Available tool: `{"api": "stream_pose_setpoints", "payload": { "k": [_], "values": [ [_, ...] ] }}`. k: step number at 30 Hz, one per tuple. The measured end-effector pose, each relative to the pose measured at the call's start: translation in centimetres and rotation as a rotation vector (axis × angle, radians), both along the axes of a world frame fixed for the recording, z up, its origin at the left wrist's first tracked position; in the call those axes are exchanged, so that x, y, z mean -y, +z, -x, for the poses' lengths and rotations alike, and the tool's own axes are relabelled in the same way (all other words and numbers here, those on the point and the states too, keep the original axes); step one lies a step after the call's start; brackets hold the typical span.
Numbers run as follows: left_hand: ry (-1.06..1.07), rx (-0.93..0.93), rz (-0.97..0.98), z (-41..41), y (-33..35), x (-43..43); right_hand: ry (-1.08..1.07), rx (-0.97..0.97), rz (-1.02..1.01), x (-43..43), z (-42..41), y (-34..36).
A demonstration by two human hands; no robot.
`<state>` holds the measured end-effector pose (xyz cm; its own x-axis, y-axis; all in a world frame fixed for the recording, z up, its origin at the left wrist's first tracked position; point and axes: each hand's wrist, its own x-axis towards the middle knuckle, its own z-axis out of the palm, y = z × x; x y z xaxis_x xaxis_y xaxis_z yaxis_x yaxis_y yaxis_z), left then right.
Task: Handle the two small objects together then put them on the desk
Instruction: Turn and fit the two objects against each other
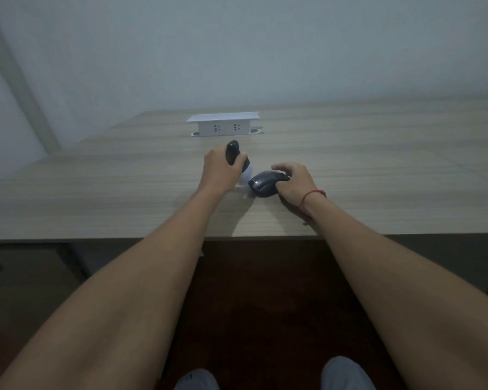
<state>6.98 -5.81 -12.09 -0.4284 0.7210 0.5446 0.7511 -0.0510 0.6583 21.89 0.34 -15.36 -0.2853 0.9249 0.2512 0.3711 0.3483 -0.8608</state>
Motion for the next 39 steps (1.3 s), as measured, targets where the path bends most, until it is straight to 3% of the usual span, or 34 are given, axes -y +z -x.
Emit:
{"api": "stream_pose_setpoints", "payload": {
  "k": [5, 9, 13, 18, 24, 32, 39],
  "values": [
    [-0.075, 0.066, -0.031, -0.6, -0.8, 0.0, 0.020, -0.029, 0.062, 0.3, 0.2, 0.1],
    [-0.063, -0.041, 0.101, 0.2, -0.7, -0.3, 0.047, 0.172, 0.051, 0.3, 0.4, -0.2],
    [-0.079, 0.095, -0.018, 0.1, 0.4, -0.5, 0.045, 0.323, -0.006, -0.1, 0.7, -0.5],
    [-0.111, 0.031, 0.051, -1.2, 0.6, -1.1, 0.110, 0.271, 0.003, -0.6, 0.4, -0.7],
    [-0.113, -0.088, 0.110, -1.4, 2.4, -1.4, -0.089, 0.403, -0.067, 0.0, 0.5, -1.1],
    [-0.047, -0.110, 0.329, -0.9, 0.8, -2.8, 0.107, 0.232, 0.026, -0.4, -0.4, -0.6],
    [-0.133, 0.054, -0.025, -2.6, 1.5, -2.8, 0.175, 0.286, 0.024, -0.6, -0.1, 0.0]
  ]
}}
